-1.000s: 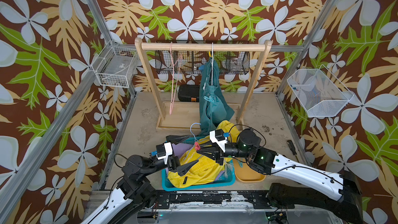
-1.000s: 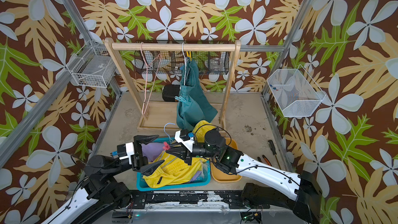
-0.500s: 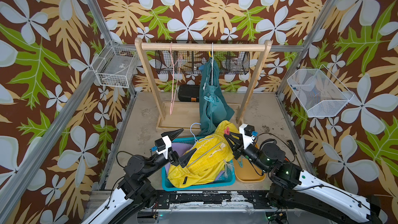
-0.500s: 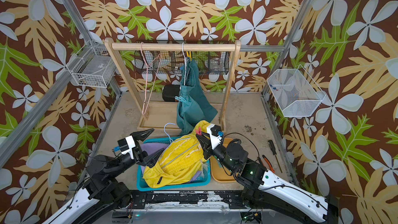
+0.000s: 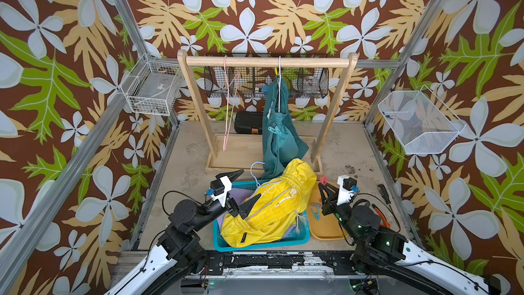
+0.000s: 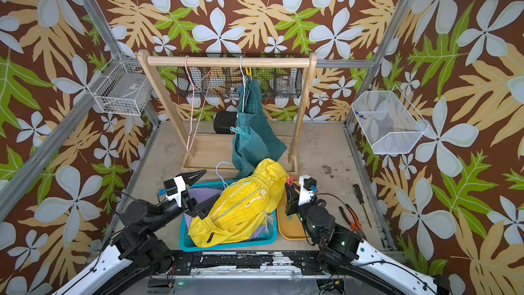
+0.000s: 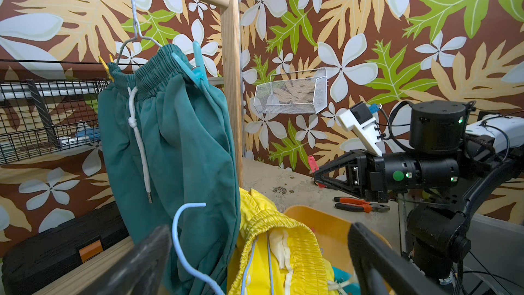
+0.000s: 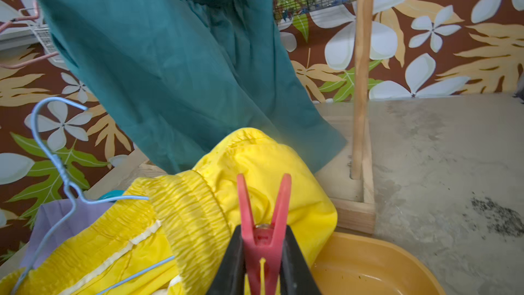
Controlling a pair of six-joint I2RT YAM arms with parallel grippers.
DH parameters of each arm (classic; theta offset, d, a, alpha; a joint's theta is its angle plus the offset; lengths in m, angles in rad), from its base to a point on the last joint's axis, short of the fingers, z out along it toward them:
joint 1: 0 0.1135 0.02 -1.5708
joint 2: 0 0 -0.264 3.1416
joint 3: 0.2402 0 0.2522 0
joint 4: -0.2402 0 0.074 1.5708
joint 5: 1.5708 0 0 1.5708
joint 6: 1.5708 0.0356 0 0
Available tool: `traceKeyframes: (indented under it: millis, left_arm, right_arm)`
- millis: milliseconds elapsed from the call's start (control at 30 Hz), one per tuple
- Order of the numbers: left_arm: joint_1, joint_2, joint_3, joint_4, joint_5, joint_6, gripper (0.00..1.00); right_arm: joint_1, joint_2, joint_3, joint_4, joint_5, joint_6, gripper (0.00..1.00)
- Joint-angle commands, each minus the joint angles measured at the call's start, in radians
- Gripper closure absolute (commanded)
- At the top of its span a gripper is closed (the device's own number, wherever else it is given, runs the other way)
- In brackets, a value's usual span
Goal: Remove the clothespins securing shorts to the hanger
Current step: Place the clothespin in the storage box.
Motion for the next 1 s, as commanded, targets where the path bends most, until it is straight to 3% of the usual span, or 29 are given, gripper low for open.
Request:
traceKeyframes:
  millis: [0,200,433,800,967]
  left_arm:
    - [0.0,0.004,0.001,0.006,-0.007,0.008,0.0]
    - [0.001,0.004,-0.001,0.005,-0.007,0.007,0.0]
    - [0.002,-0.006,-0.004,0.003,-0.012,0.0,0.0]
    - [0.001,-0.011,-0.005,0.001,-0.013,-0.007,0.0]
    - [0.001,0.014,0.02,-0.033,-0.007,-0.034,0.06]
  right_arm:
    - [0.001,-0.016,-0.057,0.011,0.092,0.117,0.89]
    - [0.0,0.031,-0.136,0.021,0.119,0.253,0.87]
    - [-0.039,0.116,-0.196,0.074,0.079,0.304,0.81]
    - [-0.063,0.022,-0.232,0.088,0.016,0.3,0.5]
    - [-0.063,0.007,-0.209,0.097,-0.004,0.268,0.49]
